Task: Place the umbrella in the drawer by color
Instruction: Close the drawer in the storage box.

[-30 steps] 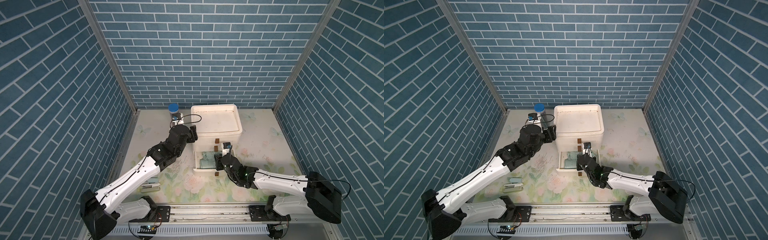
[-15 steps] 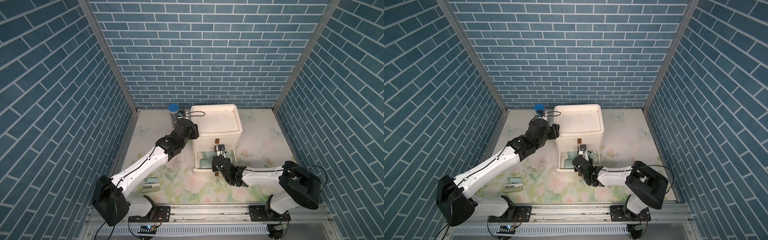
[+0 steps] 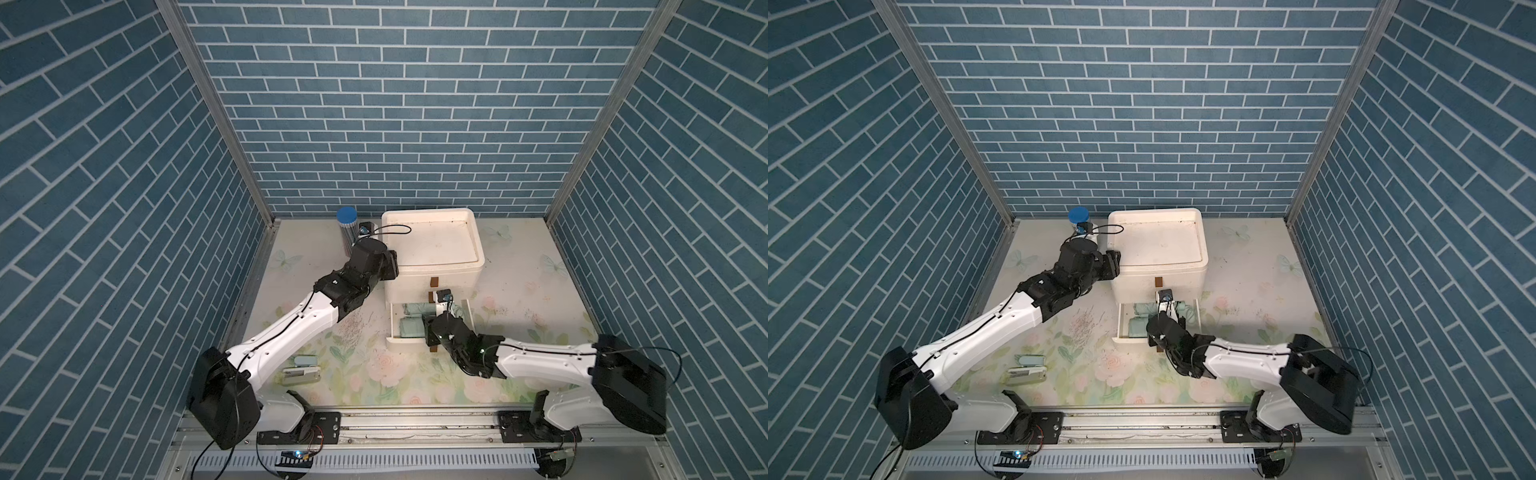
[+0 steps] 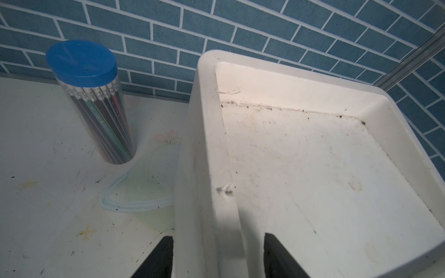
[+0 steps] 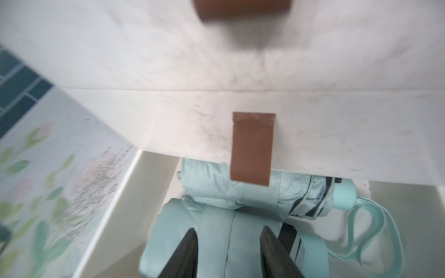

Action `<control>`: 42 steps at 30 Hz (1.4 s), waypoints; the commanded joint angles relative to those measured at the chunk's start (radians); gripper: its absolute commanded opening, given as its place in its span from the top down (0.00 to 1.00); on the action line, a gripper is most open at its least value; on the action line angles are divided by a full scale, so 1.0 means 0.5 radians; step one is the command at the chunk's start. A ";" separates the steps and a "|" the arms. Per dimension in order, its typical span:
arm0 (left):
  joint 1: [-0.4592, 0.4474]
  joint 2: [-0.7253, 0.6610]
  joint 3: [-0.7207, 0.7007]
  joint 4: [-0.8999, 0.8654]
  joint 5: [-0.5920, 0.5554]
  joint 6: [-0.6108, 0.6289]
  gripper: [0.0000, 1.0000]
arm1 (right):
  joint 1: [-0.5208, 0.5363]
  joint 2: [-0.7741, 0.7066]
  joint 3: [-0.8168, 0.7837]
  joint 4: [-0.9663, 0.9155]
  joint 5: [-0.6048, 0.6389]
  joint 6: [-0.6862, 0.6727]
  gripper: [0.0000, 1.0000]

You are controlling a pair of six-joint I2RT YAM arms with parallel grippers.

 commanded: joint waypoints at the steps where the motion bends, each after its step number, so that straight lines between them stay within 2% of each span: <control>1: 0.019 0.033 -0.003 0.019 -0.014 0.035 0.37 | 0.140 -0.236 -0.203 0.012 0.079 -0.029 0.50; 5: 0.020 0.060 0.007 0.030 -0.027 0.051 0.38 | 0.320 -0.342 -0.436 0.197 0.067 0.103 0.44; 8: 0.021 0.069 -0.008 0.071 -0.030 0.047 0.38 | 0.401 -0.296 -0.544 0.364 0.059 0.251 0.43; 10: 0.022 0.075 -0.015 0.098 -0.028 0.036 0.39 | 0.474 -0.234 -0.557 0.423 0.144 0.301 0.42; 16: 0.024 0.115 -0.007 0.144 -0.014 -0.016 0.52 | 0.529 0.062 -0.372 0.173 0.345 0.527 0.41; 23: 0.024 0.111 -0.012 0.157 0.043 -0.040 0.66 | 0.523 0.085 -0.359 0.080 0.412 0.677 0.39; 29: 0.023 0.113 -0.035 0.163 0.106 -0.016 0.75 | 0.474 0.137 -0.404 0.222 0.491 0.649 0.36; 32: 0.021 0.132 -0.036 0.154 0.118 -0.003 0.84 | 0.409 0.188 -0.394 0.262 0.461 0.598 0.37; 34: 0.021 0.151 -0.025 0.133 0.123 0.008 0.90 | 0.375 0.201 -0.386 0.294 0.470 0.540 0.39; 42: 0.012 0.173 0.011 0.087 0.190 -0.034 1.00 | 0.322 0.219 -0.380 0.547 0.483 0.205 0.42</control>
